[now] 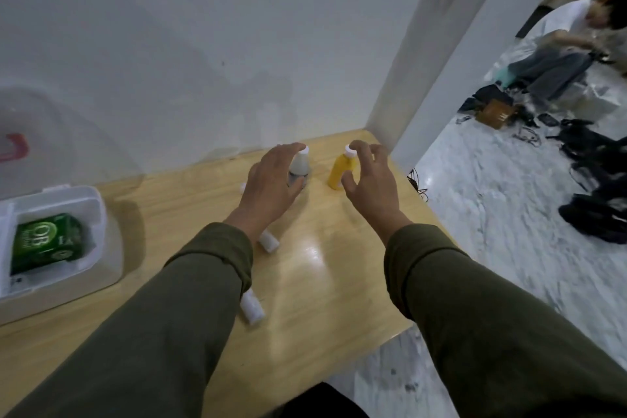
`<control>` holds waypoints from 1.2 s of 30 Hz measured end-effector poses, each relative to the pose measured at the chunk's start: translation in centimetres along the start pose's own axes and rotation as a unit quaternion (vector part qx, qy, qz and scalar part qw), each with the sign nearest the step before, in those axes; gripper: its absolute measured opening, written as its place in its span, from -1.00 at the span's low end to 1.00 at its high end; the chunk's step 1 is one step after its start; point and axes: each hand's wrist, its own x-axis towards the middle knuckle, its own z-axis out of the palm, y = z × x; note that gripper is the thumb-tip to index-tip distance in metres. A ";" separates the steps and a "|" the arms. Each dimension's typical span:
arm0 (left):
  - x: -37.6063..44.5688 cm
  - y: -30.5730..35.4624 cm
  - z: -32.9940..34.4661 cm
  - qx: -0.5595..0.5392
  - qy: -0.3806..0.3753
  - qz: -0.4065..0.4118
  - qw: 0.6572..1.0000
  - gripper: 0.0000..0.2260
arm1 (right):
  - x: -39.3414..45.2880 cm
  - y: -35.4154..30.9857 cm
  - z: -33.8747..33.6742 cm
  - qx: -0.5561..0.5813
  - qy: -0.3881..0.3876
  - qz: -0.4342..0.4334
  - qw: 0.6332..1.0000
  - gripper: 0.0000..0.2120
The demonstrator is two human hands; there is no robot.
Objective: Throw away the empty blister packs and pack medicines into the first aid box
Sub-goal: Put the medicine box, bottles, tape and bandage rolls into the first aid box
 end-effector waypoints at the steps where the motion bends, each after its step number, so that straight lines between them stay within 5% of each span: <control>1: 0.3 0.1 0.7 -0.006 0.008 -0.001 1.000 -0.55 | 0.3 0.7 0.4 0.007 -0.001 -0.003 1.000 -0.62; 23: 3.1 0.5 3.9 -0.100 0.034 -0.109 0.988 -0.73 | 4.6 4.2 2.8 0.119 -0.058 -0.073 0.988 -0.80; 36: 1.0 0.7 -5.6 -0.097 0.060 -0.105 0.988 -0.75 | 3.7 -4.5 0.7 0.132 -0.034 -0.095 0.986 -0.83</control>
